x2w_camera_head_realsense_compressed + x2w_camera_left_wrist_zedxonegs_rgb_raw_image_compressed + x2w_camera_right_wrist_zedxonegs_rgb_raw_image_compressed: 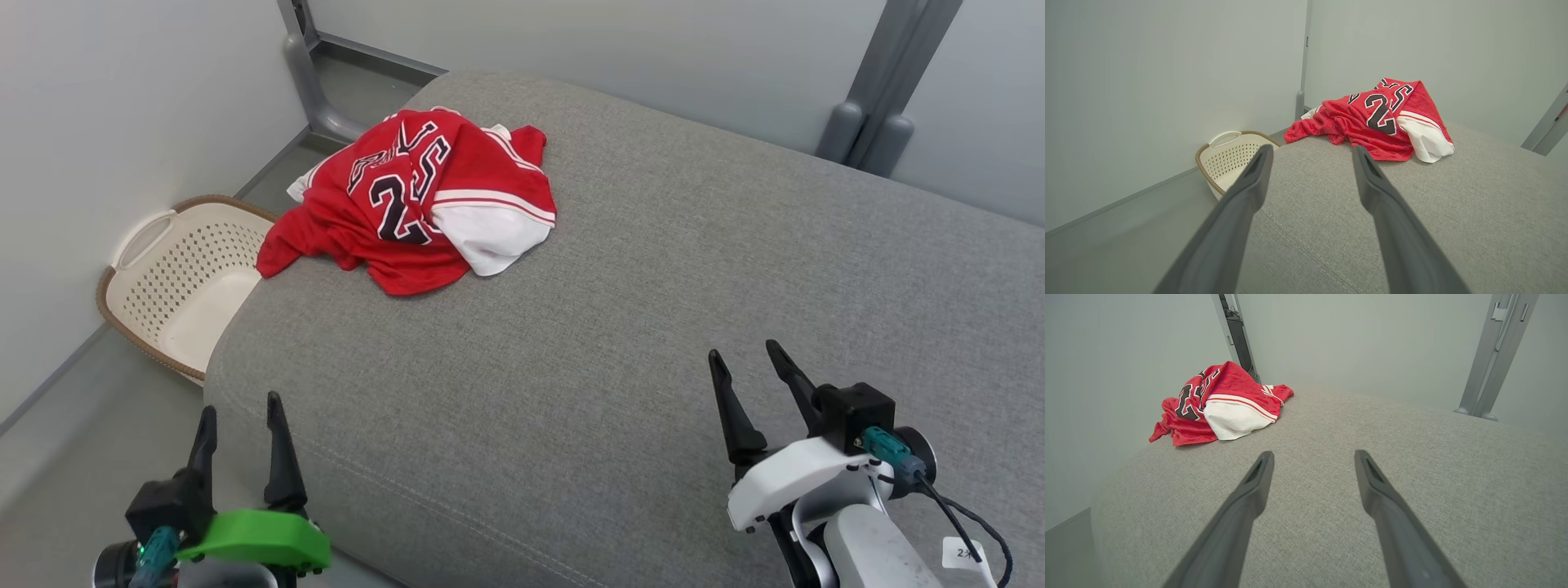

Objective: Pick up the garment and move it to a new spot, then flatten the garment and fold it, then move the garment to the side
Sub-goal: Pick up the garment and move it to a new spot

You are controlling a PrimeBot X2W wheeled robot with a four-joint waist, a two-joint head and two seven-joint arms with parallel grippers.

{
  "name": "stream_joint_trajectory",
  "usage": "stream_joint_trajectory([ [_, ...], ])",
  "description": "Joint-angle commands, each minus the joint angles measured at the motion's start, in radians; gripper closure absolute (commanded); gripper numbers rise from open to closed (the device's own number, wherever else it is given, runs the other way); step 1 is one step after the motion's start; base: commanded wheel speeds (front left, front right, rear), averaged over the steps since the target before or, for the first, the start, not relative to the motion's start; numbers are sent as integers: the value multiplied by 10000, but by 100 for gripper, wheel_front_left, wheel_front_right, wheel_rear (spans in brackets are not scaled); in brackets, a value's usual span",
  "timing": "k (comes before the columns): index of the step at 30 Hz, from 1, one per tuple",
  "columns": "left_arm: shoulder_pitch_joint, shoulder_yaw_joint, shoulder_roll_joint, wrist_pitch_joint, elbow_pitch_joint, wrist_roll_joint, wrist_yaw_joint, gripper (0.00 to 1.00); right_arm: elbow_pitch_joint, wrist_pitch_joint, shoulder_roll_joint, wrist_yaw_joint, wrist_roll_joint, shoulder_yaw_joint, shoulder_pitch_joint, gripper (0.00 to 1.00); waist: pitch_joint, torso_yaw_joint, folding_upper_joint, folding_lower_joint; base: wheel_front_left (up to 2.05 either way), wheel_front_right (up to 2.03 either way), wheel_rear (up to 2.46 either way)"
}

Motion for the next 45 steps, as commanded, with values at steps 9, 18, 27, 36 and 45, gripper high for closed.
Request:
stream_joint_trajectory([
  [9,-3606,-112,101,658,3214,-801,-729,0,-606,182,-38,3,-315,-329,487,0,336,-553,-1,0,0,0,0],
  [18,-6448,551,506,1538,5871,-1740,-872,0,-1611,800,-53,0,-663,163,69,0,1628,-2631,-1,0,0,0,0],
  [27,-8385,964,1587,2142,7184,-2088,-893,0,-2469,1098,-46,0,-967,382,-564,0,3258,-4273,-1,0,0,0,0],
  [36,-9225,948,2726,3124,8304,-1877,-305,0,-2836,1054,-35,0,-979,174,-686,0,4168,-5100,-1,0,0,0,0],
  [45,-9252,601,3333,3434,8529,-1494,329,100,-2752,927,-33,1,-781,42,-699,0,4266,-5115,-1,0,0,0,0],
])
